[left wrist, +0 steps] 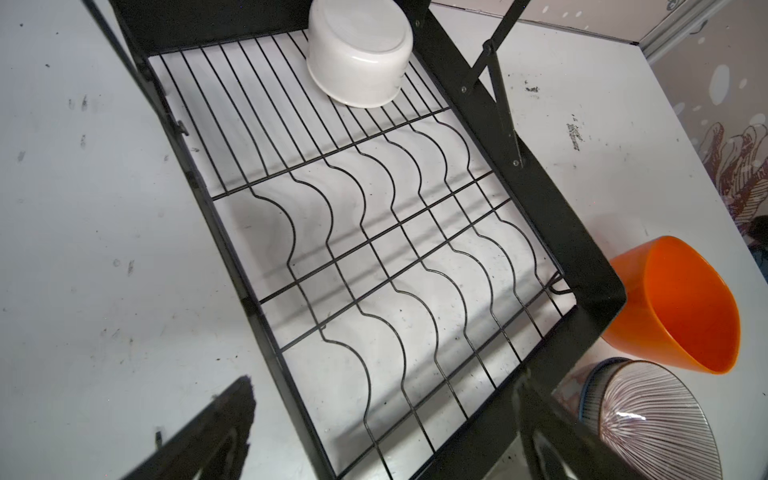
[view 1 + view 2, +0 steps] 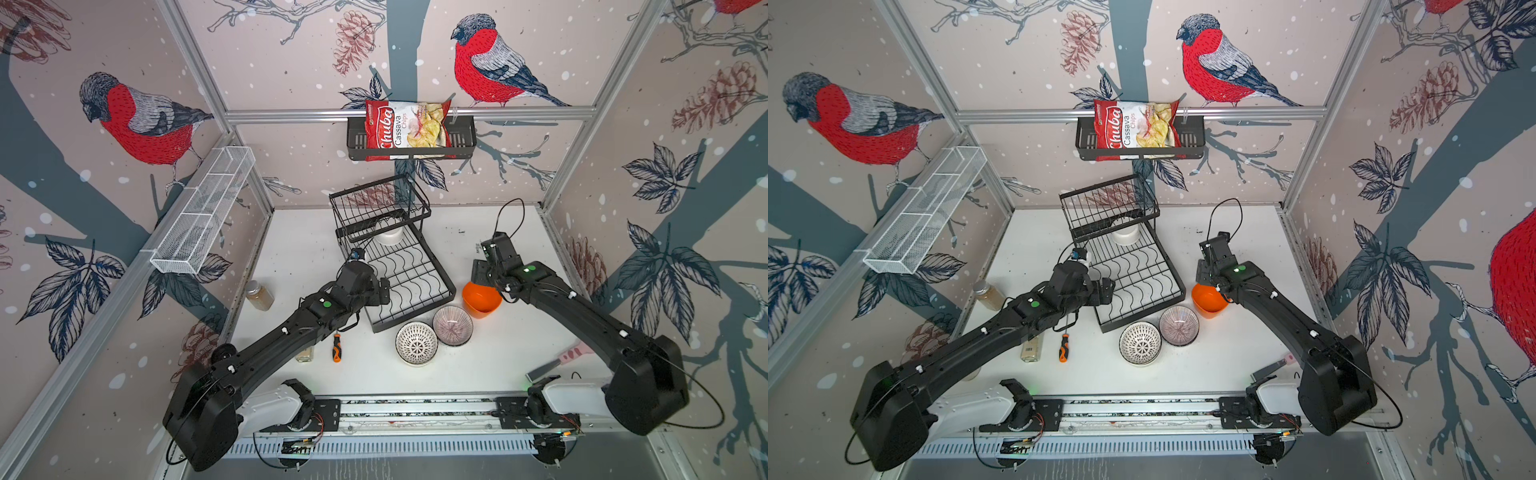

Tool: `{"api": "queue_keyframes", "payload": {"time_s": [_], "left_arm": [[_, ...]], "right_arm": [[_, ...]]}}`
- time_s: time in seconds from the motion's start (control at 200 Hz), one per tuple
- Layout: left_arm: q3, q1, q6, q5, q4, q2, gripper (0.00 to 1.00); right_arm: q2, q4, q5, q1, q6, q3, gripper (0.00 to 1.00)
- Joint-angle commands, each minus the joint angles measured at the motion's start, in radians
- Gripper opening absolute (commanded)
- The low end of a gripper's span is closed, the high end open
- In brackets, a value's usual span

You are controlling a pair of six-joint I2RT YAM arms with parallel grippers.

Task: Load the bowls into the dish rack
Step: 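Withdraw the right gripper from the rack and move it to the orange bowl, then grasp the orange bowl rim with the right gripper and lift it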

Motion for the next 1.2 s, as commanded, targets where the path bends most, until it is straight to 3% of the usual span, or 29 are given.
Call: {"api": "queue_keyframes", "payload": {"time_s": [0.0,0.205,0.52,0.74,1.196], "left_arm": [[0.009,-0.019,-0.016,-0.016,-0.015,0.001,0.96],[-0.013,-0.025,-0.032,-0.006,0.033,-0.026,0.96],[-0.062,-0.023,-0.050,-0.114,0.049,-0.146,0.95],[-0.053,-0.021,-0.068,-0.148,-0.002,-0.201,0.96],[-0.030,-0.019,-0.036,-0.038,0.049,-0.095,0.94]], "right_arm": [[-0.020,-0.054,-0.001,-0.026,0.047,-0.041,0.76],[-0.055,-0.061,0.008,-0.071,0.072,-0.129,0.73],[-0.039,0.040,-0.055,-0.103,0.067,-0.219,0.61],[-0.010,0.130,-0.093,-0.114,0.065,-0.265,0.46],[-0.024,0.108,-0.054,-0.115,0.084,-0.252,0.09]]}}
